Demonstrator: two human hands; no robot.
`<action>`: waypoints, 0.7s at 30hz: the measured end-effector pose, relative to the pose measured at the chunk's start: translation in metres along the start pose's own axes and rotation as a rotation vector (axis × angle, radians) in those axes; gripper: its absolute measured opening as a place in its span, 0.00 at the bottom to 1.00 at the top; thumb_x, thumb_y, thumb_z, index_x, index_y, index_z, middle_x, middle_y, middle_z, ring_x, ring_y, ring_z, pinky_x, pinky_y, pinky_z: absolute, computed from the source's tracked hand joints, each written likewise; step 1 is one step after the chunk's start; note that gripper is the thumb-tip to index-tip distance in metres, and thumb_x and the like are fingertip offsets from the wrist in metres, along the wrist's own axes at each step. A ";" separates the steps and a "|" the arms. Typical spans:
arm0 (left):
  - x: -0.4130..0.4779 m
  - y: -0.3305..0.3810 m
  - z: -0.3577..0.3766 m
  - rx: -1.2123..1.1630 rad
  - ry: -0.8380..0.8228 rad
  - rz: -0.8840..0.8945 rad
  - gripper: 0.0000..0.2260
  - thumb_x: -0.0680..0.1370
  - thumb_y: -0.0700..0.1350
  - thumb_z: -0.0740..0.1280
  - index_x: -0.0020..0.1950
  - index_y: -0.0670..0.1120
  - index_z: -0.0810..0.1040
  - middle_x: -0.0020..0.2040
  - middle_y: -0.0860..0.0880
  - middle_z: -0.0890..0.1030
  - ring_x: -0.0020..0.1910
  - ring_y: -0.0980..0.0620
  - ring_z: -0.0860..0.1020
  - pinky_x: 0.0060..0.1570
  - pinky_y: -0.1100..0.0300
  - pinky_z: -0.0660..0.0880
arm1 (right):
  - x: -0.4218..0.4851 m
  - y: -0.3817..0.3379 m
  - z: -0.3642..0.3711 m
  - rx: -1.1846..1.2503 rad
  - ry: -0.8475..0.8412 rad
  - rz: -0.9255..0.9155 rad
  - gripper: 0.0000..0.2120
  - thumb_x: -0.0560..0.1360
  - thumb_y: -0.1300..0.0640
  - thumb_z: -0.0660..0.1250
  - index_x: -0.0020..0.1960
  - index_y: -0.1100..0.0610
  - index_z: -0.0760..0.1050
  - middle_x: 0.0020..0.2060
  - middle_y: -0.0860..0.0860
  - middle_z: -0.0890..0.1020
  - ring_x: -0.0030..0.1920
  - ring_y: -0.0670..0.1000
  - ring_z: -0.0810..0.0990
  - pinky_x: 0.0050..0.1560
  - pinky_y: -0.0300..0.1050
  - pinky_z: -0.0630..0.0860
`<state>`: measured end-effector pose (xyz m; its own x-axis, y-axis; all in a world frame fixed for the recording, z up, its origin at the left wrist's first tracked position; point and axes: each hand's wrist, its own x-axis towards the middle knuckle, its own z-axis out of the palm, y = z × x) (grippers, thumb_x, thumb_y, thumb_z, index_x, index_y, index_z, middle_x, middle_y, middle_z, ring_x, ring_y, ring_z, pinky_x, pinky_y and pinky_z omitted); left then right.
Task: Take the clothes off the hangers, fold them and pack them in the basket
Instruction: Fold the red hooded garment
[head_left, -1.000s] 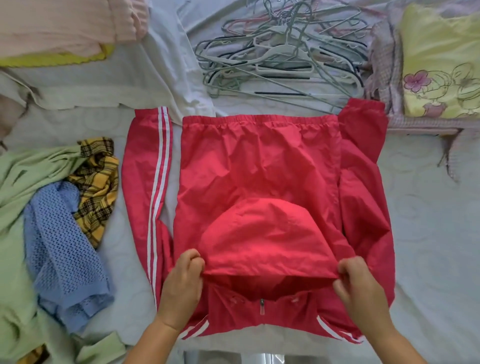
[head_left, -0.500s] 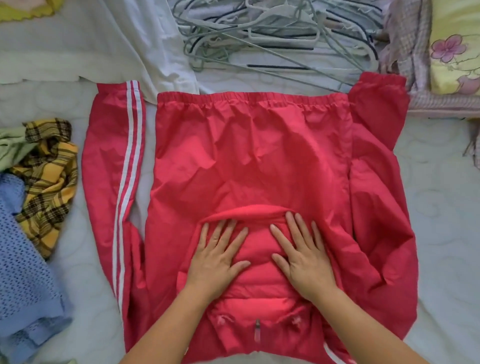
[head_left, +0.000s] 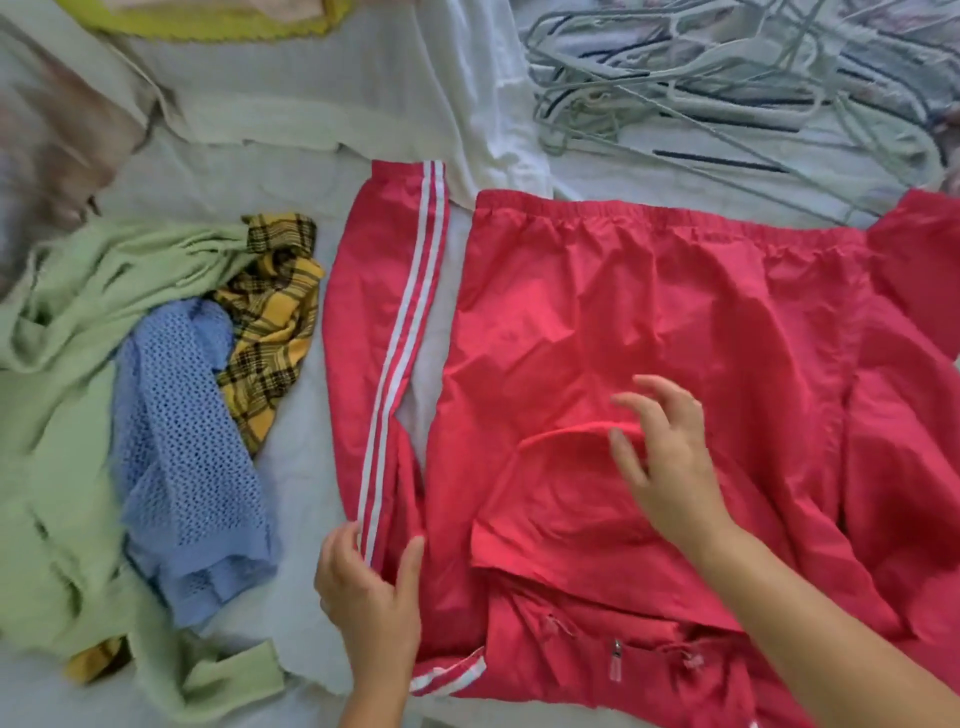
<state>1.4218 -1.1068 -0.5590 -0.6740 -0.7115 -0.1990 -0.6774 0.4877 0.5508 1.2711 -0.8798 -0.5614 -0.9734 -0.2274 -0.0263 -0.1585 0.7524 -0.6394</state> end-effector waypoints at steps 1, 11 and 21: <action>0.001 -0.009 -0.006 -0.089 -0.002 -0.216 0.43 0.67 0.70 0.63 0.61 0.32 0.68 0.56 0.35 0.74 0.57 0.39 0.72 0.58 0.48 0.67 | 0.027 -0.023 0.011 0.039 0.013 -0.011 0.17 0.73 0.52 0.58 0.55 0.61 0.75 0.54 0.60 0.74 0.54 0.60 0.73 0.59 0.43 0.64; 0.015 -0.047 -0.038 -0.641 -0.697 -0.585 0.46 0.34 0.55 0.82 0.49 0.40 0.80 0.44 0.41 0.84 0.42 0.45 0.83 0.43 0.55 0.80 | 0.170 -0.103 0.114 -0.272 -0.227 0.406 0.24 0.75 0.48 0.64 0.64 0.60 0.63 0.63 0.58 0.67 0.63 0.59 0.69 0.55 0.53 0.71; -0.044 0.033 -0.050 -0.483 -1.240 -0.308 0.17 0.82 0.32 0.47 0.66 0.21 0.55 0.70 0.36 0.65 0.64 0.54 0.72 0.60 0.67 0.62 | 0.136 -0.001 -0.035 0.623 0.242 0.571 0.14 0.69 0.57 0.65 0.54 0.55 0.70 0.45 0.52 0.77 0.37 0.46 0.77 0.40 0.48 0.74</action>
<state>1.4437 -1.0850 -0.4916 -0.5086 0.2833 -0.8131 -0.8497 -0.0128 0.5270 1.1328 -0.8903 -0.5376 -0.8958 0.2716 -0.3518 0.4137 0.2207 -0.8833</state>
